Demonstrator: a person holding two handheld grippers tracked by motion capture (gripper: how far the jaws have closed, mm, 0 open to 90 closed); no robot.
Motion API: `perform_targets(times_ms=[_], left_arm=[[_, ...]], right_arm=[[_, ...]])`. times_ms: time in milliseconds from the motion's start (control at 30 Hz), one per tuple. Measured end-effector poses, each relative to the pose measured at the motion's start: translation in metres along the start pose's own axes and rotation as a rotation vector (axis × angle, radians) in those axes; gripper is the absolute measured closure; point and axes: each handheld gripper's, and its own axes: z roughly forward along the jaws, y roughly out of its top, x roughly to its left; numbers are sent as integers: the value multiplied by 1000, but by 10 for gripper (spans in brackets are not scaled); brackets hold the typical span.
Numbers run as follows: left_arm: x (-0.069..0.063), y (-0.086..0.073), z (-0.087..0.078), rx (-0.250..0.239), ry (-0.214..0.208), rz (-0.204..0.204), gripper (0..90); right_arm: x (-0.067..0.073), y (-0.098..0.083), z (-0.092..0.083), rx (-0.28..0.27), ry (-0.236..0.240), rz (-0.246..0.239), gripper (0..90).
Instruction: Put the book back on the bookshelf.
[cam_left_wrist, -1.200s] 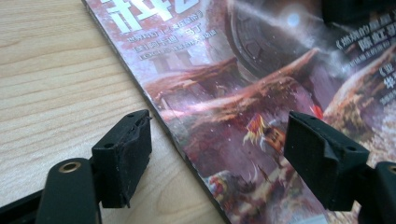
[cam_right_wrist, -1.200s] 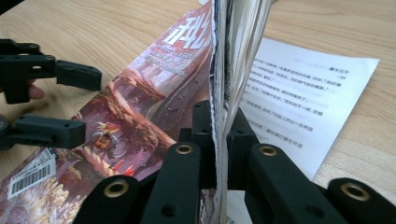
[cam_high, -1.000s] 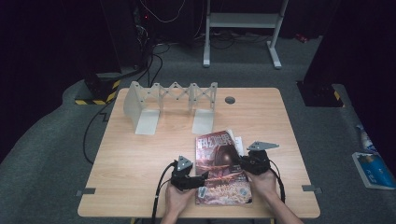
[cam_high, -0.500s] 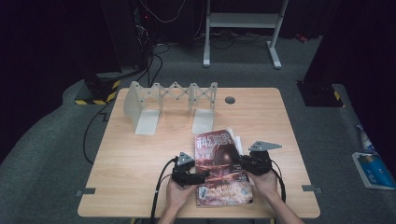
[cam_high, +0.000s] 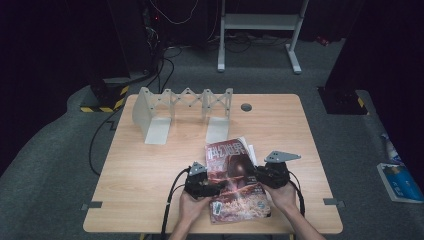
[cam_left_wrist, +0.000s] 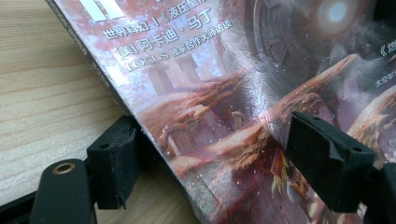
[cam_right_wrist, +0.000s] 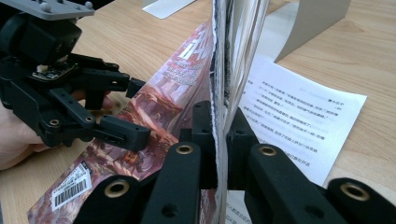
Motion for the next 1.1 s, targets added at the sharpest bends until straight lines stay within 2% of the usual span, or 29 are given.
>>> perform_targets(times_ms=[167,200,600,733,1100], left_arm=[[2,0,-1,-2,-5,8,230],[2,-1,-1,-6,-8,-8,246],[6,-3,-6,-10,7,-38,387],[5,-3,-7,-15,18,-32,440],[4,-4,-7,-14,34,-13,543]], right_arm=[[-3,-3,1,2,3,12,855],[-3,-3,2,4,3,17,855],[-9,-9,13,40,-23,30,852],[-12,-13,16,50,-33,43,848],[-16,-19,25,90,-67,42,810]])
